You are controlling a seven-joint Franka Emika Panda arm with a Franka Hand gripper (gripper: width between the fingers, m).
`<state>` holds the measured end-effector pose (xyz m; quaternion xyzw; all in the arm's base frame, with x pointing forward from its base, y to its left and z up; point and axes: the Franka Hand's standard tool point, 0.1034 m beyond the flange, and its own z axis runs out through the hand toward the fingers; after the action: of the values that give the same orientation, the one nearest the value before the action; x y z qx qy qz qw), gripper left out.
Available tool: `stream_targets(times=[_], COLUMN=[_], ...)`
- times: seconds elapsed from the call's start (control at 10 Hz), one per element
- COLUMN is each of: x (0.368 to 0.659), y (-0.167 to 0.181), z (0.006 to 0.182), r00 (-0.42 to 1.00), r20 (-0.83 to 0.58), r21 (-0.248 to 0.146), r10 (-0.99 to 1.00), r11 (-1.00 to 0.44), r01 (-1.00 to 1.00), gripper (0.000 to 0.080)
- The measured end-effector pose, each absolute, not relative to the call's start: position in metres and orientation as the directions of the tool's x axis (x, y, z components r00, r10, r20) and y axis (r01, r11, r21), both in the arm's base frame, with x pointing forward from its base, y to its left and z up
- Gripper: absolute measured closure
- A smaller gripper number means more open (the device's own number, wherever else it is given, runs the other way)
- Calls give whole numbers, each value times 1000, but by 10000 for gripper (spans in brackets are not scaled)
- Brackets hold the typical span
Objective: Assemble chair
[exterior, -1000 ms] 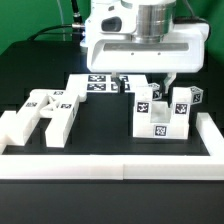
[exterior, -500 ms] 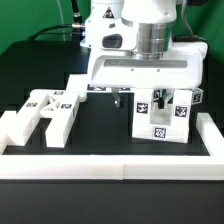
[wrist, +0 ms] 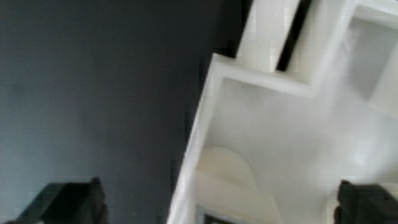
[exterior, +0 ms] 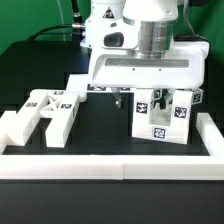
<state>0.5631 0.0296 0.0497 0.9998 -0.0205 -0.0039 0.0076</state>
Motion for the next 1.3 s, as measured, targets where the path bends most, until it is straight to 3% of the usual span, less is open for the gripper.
stream_targets(times=[0.3, 0.8, 1.3], x=[565, 565, 543], y=[29, 29, 33], z=[68, 66, 40], r00=[997, 997, 986], r20=[5, 3, 44], r21=[-4, -2, 9], r10=[-79, -80, -162], r11=[-997, -997, -987], r01=[-79, -80, -163], gripper=[150, 150, 150])
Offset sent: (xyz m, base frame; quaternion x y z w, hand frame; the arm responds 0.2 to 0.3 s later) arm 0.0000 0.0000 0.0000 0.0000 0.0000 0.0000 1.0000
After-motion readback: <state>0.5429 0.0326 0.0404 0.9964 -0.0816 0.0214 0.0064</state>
